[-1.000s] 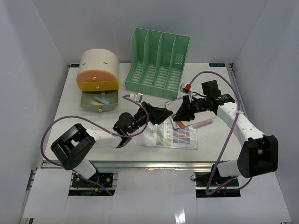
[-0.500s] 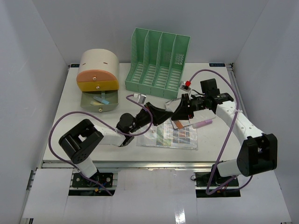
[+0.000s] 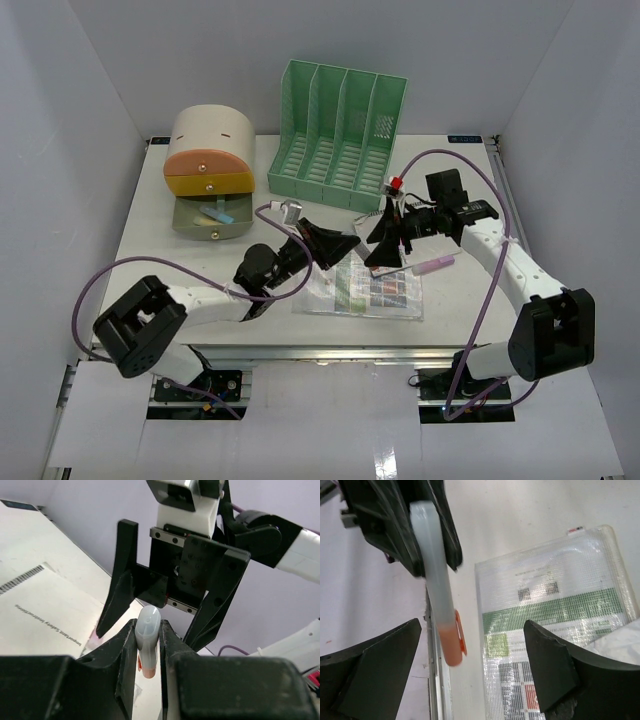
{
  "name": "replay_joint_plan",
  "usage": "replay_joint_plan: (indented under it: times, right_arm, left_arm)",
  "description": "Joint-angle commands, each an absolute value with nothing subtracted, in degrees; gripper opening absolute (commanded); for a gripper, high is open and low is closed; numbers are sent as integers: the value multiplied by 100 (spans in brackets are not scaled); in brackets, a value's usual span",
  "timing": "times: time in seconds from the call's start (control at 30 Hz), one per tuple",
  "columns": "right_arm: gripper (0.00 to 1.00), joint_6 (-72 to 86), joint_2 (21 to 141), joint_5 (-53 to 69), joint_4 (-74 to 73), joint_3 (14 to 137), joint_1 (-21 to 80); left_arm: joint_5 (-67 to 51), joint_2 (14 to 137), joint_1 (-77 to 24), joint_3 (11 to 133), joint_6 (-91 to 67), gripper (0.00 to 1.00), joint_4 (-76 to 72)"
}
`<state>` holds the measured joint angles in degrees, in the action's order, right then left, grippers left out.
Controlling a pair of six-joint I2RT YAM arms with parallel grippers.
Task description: Organize the desk
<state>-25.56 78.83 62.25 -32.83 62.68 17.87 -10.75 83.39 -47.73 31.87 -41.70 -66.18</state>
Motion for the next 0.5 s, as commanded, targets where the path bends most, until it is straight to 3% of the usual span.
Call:
replay_joint_plan:
  times: [0.0,0.13,0.23,0.47]
  right_arm:
    - [90,-3023,7518,5171,-3196,6146,1809]
    - [90,-3173,6790,3036,-2398,5489,1802]
    - [90,-3158,6165,1866,-1569,4951,1747]
    - [96,-3613,5696,2835,-1831,4418,1526]
  left_arm:
    - [-320,7447,-4545,2943,-3847,0,-5672]
    - [524,6606,-3889,2717,-4364,0,-4078]
    - [1218,5802,-2970,2794,-5114,0,-2081]
    - [1516,5552,-790,3529,-5714,0,103]
